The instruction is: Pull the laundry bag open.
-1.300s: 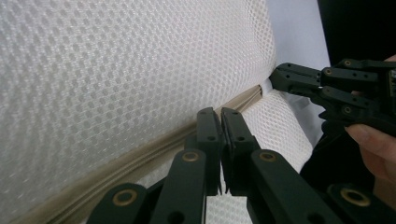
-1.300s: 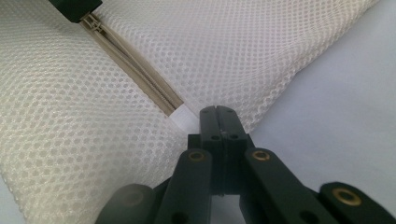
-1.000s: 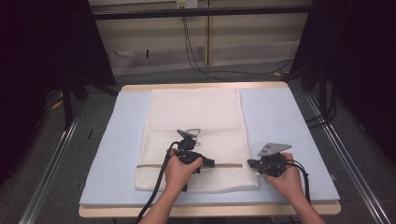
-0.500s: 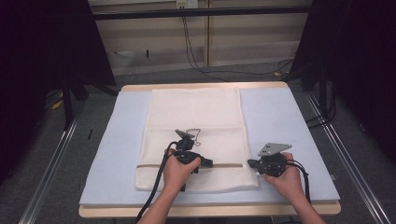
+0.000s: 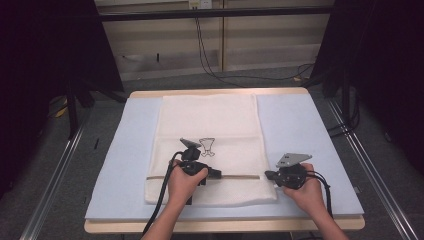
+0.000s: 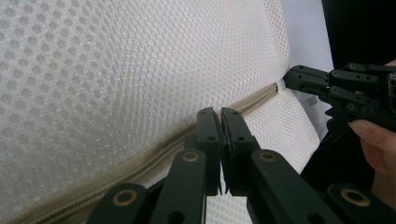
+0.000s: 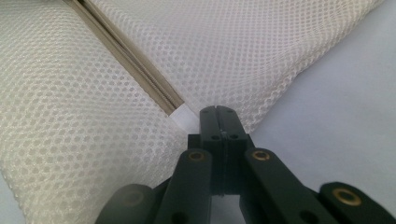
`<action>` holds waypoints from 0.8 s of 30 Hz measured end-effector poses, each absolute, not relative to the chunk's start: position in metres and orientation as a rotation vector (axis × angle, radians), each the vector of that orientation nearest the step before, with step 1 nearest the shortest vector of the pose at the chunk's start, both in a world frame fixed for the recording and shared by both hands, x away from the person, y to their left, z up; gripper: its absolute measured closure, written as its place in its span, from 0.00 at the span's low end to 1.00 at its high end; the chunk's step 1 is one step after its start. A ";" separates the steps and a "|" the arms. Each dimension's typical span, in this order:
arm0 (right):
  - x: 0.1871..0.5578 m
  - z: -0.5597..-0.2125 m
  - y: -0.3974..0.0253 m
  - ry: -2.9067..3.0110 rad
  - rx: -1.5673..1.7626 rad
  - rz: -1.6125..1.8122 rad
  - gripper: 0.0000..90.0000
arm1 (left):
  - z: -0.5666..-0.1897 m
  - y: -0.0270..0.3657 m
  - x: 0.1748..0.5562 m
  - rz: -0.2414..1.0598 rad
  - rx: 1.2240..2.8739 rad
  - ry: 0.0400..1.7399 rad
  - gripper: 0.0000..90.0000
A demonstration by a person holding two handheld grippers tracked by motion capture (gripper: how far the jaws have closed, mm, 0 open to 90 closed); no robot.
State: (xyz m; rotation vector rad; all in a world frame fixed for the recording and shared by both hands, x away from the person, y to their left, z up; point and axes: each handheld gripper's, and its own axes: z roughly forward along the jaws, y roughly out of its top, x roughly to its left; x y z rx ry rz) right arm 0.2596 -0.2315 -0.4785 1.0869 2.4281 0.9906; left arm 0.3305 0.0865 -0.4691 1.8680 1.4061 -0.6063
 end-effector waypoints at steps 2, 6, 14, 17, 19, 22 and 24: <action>0.260 -0.478 -0.232 2.428 1.090 0.989 1.00 | -0.469 0.087 0.331 -0.591 1.882 1.412 0.97; 0.260 -0.479 -0.232 2.427 1.087 0.990 1.00 | -0.470 0.090 0.330 -0.600 1.871 1.415 0.97; 0.260 -0.479 -0.232 2.426 1.081 0.992 1.00 | -0.470 0.095 0.331 -0.602 1.873 1.415 0.97; 0.259 -0.479 -0.232 2.425 1.085 0.989 1.00 | -0.469 0.095 0.331 -0.609 1.858 1.414 0.97; 0.259 -0.479 -0.232 2.424 1.087 0.990 1.00 | -0.469 0.095 0.331 -0.615 1.858 1.413 0.97; 0.260 -0.479 -0.232 2.425 1.085 0.992 1.00 | -0.469 0.095 0.330 -0.610 1.865 1.403 0.97; 0.260 -0.479 -0.232 2.426 1.084 0.992 1.00 | -0.469 0.095 0.330 -0.608 1.866 1.402 0.97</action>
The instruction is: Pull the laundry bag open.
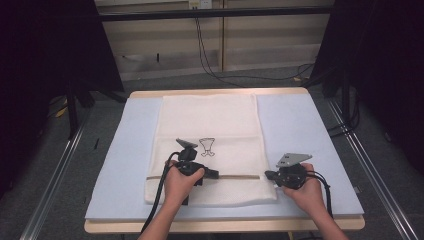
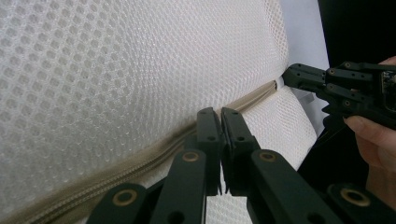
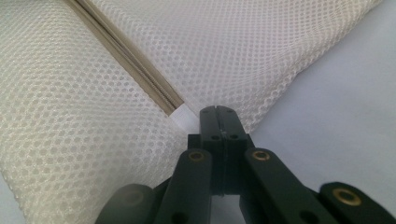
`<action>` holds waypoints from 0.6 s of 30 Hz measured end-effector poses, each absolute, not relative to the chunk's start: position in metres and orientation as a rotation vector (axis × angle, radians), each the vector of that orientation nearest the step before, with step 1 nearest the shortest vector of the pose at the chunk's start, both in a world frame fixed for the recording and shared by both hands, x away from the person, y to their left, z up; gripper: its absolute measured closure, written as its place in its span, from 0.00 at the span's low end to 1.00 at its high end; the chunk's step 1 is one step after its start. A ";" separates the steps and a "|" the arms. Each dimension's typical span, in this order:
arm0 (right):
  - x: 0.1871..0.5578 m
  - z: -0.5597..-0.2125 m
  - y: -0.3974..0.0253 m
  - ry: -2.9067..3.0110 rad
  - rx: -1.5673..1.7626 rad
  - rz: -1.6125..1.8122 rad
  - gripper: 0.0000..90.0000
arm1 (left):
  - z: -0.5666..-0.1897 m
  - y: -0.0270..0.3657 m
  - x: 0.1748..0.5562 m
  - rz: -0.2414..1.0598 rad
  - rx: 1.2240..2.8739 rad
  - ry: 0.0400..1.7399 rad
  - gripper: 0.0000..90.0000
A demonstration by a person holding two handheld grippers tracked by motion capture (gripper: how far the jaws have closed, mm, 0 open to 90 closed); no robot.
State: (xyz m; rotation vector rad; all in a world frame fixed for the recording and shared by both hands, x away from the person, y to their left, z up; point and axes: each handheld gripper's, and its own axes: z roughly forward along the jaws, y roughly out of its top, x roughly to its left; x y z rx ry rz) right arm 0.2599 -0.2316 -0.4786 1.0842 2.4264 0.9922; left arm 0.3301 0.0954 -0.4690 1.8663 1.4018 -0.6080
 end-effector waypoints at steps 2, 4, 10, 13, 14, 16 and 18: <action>0.260 -0.479 -0.232 2.426 1.084 0.992 1.00 | -0.469 0.096 0.330 -0.616 1.857 1.405 0.97; 0.260 -0.479 -0.232 2.425 1.086 0.994 1.00 | -0.469 0.096 0.330 -0.621 1.857 1.404 0.97; 0.260 -0.479 -0.233 2.431 1.096 0.999 1.00 | -0.467 0.101 0.330 -0.612 1.854 1.419 0.97; 0.262 -0.479 -0.233 2.436 1.093 1.009 1.00 | -0.469 0.102 0.330 -0.614 1.854 1.420 0.97; 0.262 -0.479 -0.233 2.436 1.092 1.008 1.00 | -0.470 0.103 0.330 -0.617 1.852 1.420 0.97; 0.261 -0.478 -0.233 2.437 1.098 1.006 1.00 | -0.470 0.104 0.330 -0.615 1.851 1.416 0.97; 0.262 -0.479 -0.234 2.437 1.090 1.010 1.00 | -0.469 0.104 0.330 -0.618 1.857 1.415 0.97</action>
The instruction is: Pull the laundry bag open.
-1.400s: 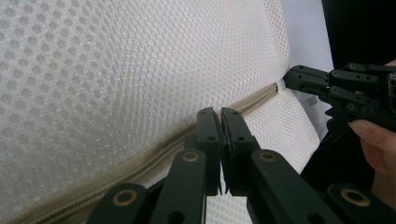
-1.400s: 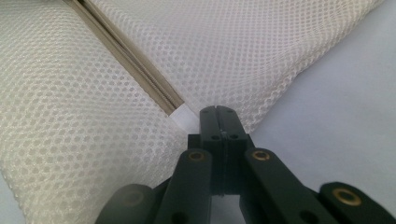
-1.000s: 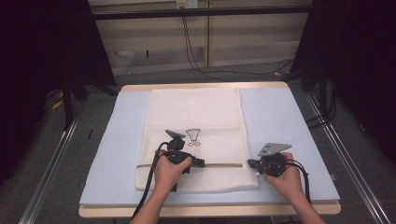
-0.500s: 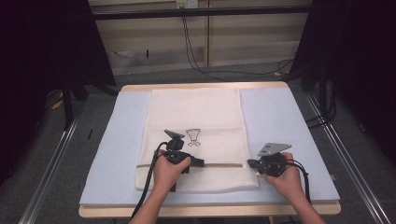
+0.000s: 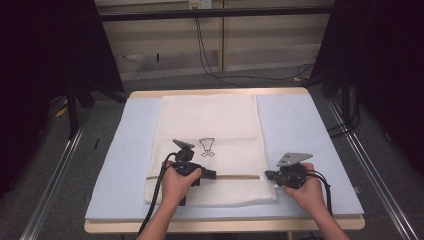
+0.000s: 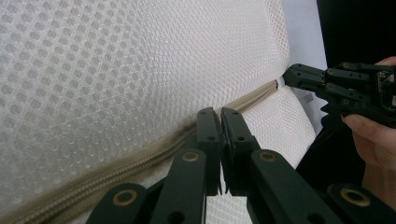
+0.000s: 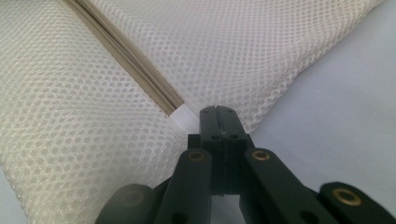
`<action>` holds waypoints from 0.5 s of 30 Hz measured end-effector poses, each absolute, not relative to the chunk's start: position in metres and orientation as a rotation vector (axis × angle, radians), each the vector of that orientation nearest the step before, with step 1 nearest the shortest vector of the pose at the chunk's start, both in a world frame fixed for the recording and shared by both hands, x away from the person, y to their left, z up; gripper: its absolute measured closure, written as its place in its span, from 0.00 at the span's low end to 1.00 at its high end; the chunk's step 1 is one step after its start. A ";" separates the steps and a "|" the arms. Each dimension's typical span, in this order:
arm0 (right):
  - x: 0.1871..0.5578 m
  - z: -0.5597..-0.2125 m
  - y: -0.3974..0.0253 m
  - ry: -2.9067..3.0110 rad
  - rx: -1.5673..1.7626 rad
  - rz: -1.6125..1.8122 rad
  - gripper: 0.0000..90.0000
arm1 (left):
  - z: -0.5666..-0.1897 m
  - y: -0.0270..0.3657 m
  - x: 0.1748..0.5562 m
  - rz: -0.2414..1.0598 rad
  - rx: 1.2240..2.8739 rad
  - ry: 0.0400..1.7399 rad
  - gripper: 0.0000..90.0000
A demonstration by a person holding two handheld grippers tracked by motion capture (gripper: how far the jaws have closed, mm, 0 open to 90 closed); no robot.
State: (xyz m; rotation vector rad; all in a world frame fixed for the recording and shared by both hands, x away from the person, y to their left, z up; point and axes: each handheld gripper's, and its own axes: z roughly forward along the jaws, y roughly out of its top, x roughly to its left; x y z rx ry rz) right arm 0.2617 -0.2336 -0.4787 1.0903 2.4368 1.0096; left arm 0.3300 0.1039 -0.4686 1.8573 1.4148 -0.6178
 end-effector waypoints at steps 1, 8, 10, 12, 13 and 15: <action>0.262 -0.479 -0.234 2.438 1.091 1.011 1.00 | -0.468 0.104 0.330 -0.619 1.850 1.419 0.97; 0.262 -0.479 -0.234 2.438 1.090 1.009 1.00 | -0.467 0.107 0.330 -0.601 1.865 1.417 0.97; 0.262 -0.478 -0.233 2.438 1.095 1.007 1.00 | -0.466 0.109 0.330 -0.591 1.864 1.423 0.97; 0.261 -0.478 -0.233 2.439 1.100 1.004 1.00 | -0.466 0.112 0.331 -0.601 1.860 1.417 0.97; 0.261 -0.478 -0.233 2.438 1.099 1.004 1.00 | -0.466 0.112 0.330 -0.598 1.849 1.427 0.97; 0.261 -0.478 -0.233 2.438 1.100 1.005 1.00 | -0.466 0.115 0.331 -0.606 1.847 1.420 0.97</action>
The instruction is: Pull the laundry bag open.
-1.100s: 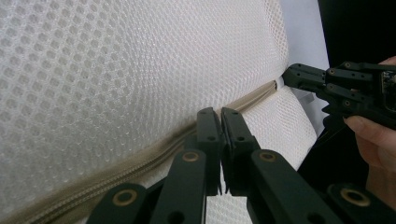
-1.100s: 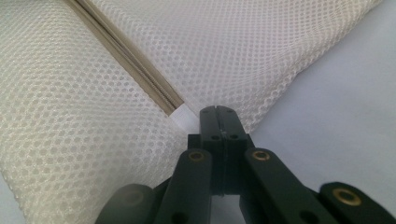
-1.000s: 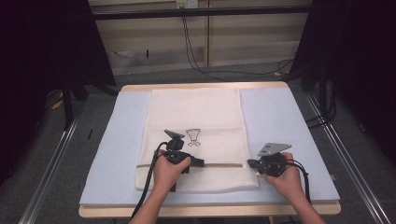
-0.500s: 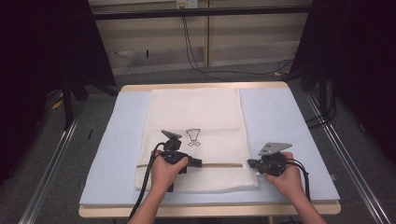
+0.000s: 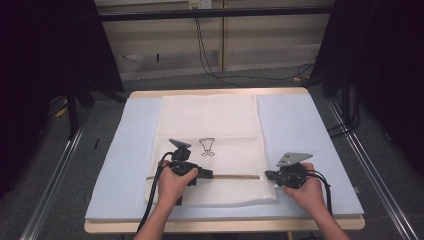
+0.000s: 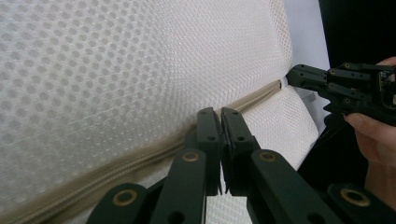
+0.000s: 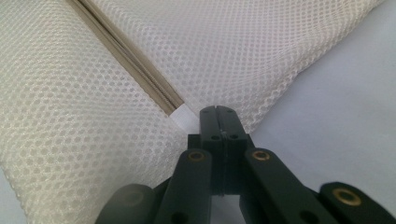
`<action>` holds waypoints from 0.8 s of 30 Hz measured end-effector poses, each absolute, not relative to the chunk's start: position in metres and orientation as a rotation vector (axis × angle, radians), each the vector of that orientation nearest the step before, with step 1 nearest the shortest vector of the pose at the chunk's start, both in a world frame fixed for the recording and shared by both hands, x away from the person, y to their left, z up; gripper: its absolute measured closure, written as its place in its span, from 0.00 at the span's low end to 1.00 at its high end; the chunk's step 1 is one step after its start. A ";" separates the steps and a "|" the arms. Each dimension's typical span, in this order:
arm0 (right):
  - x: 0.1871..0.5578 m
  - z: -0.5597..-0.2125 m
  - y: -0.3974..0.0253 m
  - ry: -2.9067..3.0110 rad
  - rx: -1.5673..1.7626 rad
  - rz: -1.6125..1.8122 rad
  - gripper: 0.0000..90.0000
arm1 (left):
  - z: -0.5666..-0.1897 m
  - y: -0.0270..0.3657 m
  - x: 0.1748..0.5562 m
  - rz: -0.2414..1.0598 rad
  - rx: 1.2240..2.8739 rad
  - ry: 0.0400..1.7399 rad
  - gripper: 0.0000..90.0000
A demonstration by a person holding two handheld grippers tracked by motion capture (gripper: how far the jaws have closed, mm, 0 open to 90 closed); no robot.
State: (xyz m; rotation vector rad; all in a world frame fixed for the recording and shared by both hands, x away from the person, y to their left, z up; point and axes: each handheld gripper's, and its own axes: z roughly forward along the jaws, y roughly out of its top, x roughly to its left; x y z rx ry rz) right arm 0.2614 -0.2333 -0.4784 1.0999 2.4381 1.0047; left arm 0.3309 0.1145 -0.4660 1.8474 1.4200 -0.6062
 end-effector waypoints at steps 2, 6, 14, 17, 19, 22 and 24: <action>0.261 -0.478 -0.233 2.439 1.099 1.003 1.00 | -0.466 0.116 0.331 -0.606 1.846 1.426 0.97; 0.262 -0.478 -0.233 2.439 1.092 1.005 1.00 | -0.466 0.119 0.331 -0.597 1.853 1.424 0.97; 0.262 -0.478 -0.233 2.440 1.091 1.005 1.00 | -0.465 0.123 0.331 -0.586 1.852 1.433 0.97; 0.262 -0.478 -0.233 2.439 1.092 1.006 1.00 | -0.466 0.124 0.331 -0.593 1.852 1.436 0.97; 0.262 -0.478 -0.233 2.439 1.092 1.005 1.00 | -0.466 0.125 0.331 -0.597 1.845 1.432 0.97; 0.262 -0.478 -0.233 2.439 1.093 1.005 1.00 | -0.467 0.127 0.331 -0.595 1.851 1.431 0.97; 0.262 -0.478 -0.233 2.439 1.092 1.006 1.00 | -0.467 0.128 0.331 -0.603 1.842 1.430 0.97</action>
